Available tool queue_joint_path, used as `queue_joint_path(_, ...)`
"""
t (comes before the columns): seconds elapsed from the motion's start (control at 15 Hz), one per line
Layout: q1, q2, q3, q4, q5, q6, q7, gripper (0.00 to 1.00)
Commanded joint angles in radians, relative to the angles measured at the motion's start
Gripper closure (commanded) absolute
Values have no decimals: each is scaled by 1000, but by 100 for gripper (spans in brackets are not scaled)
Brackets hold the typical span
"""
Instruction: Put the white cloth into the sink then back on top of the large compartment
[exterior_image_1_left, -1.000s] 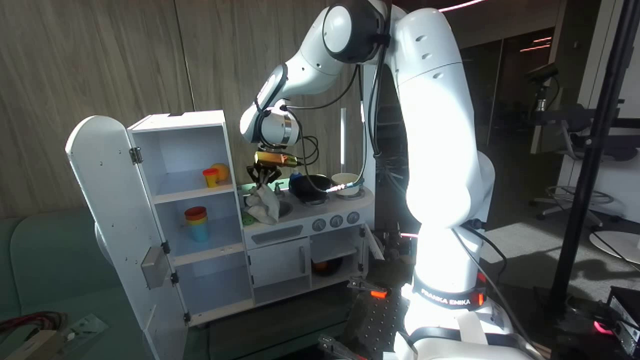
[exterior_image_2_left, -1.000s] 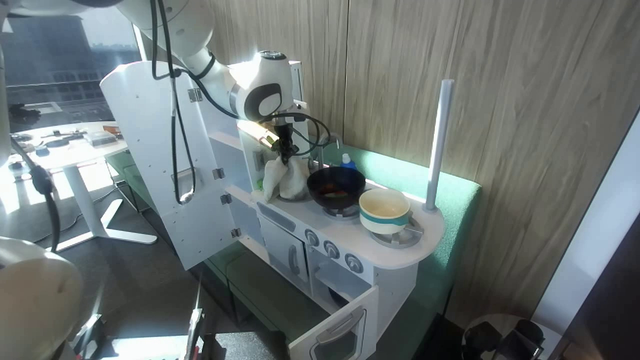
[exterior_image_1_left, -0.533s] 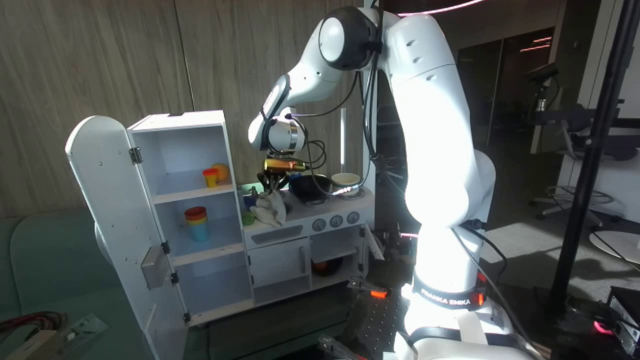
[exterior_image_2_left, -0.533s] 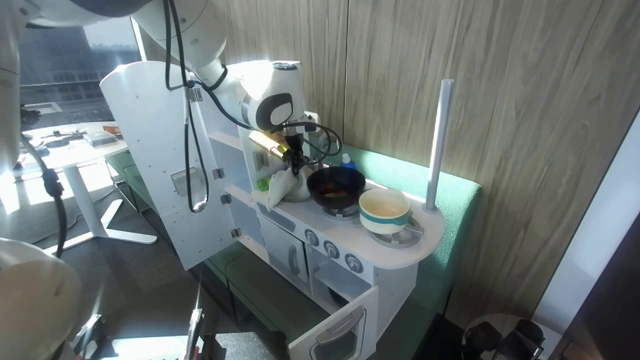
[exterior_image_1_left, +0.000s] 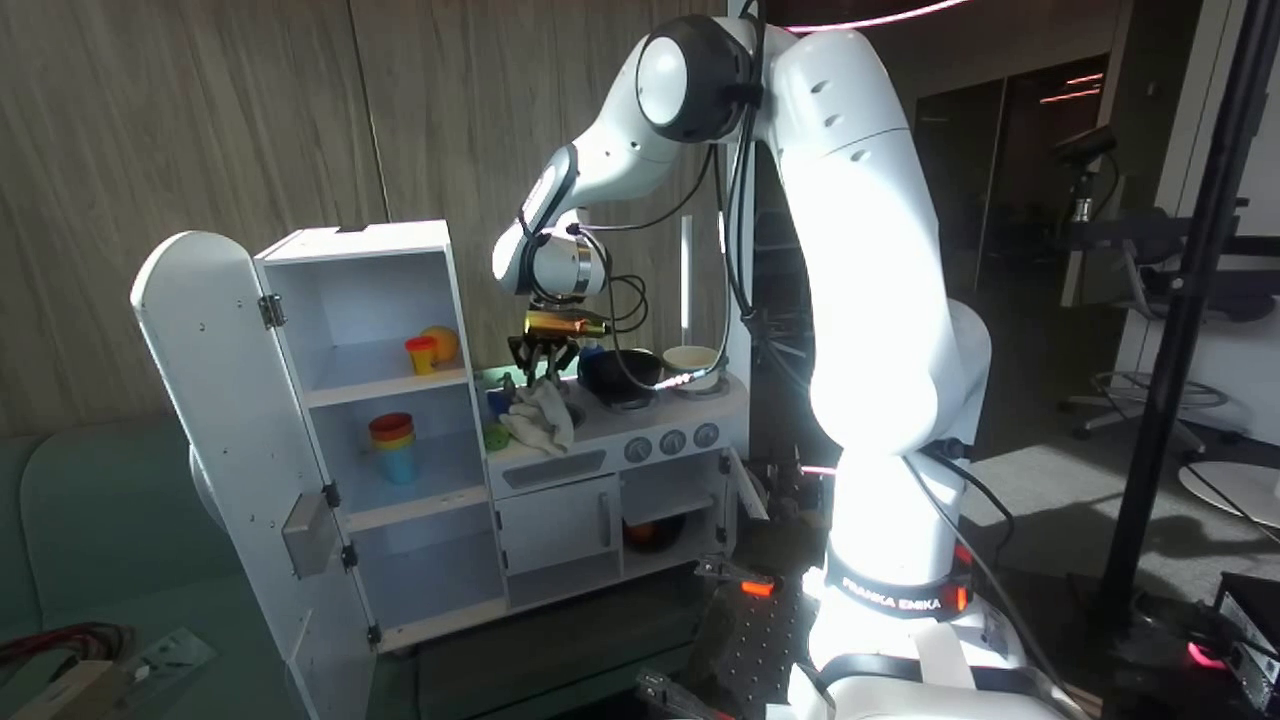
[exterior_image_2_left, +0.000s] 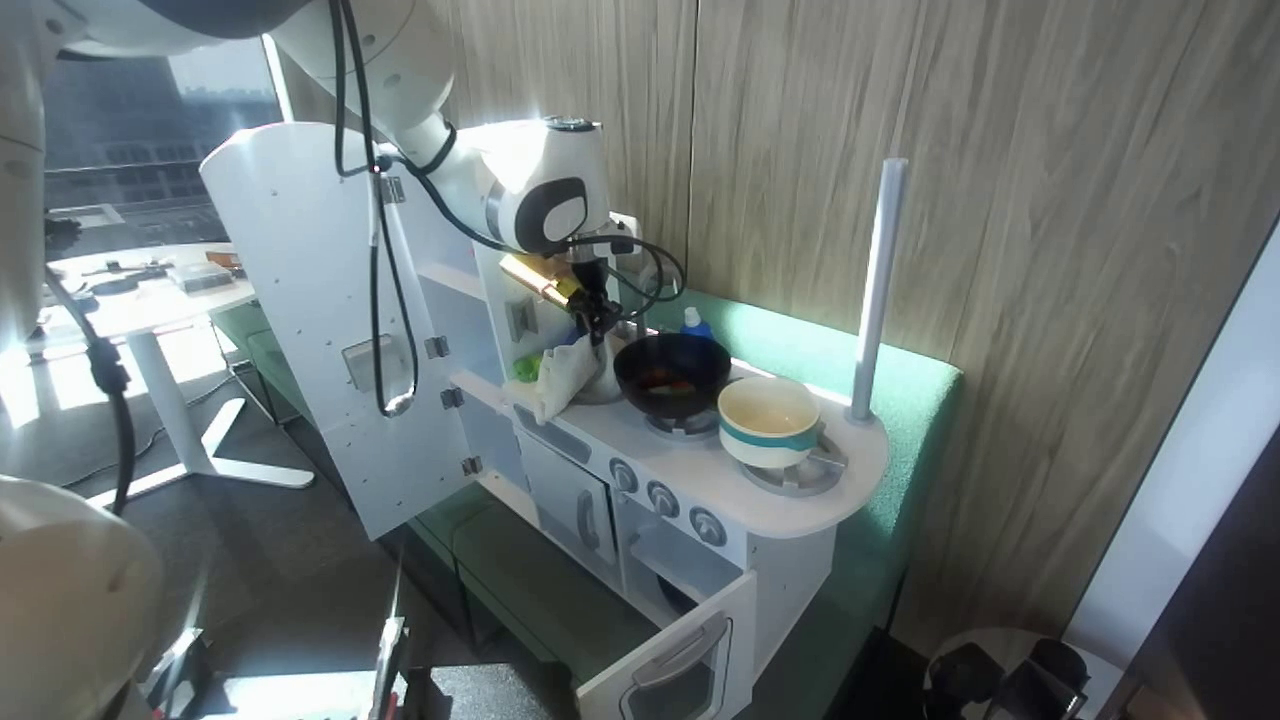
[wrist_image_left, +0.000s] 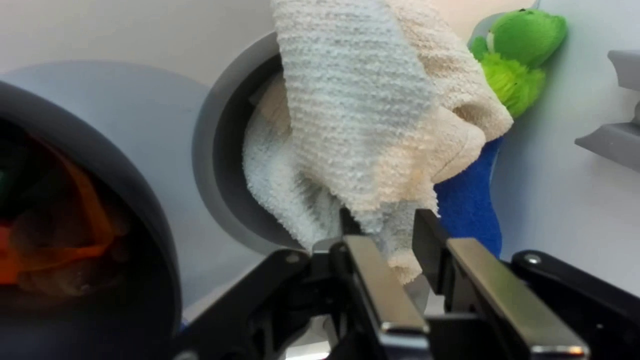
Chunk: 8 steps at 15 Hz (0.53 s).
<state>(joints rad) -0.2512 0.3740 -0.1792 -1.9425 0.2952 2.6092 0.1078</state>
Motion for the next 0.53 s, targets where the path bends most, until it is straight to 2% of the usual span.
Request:
queue_joint_path(0.0, -5, -5, 6, 0, -6, -1, 5, 65)
queue_joint_path(0.27, -5, -7, 6, -1, -6, -2, 5, 65)
queue_joint_path(0.33, -5, -7, 6, -1, -6, -1, 5, 40)
queue_joint_path(0.4, 17, 54, -19, 51, -45, 3, 66, 39)
queue_joint_path(0.47, 29, 100, -32, 88, -70, 24, 100, 33)
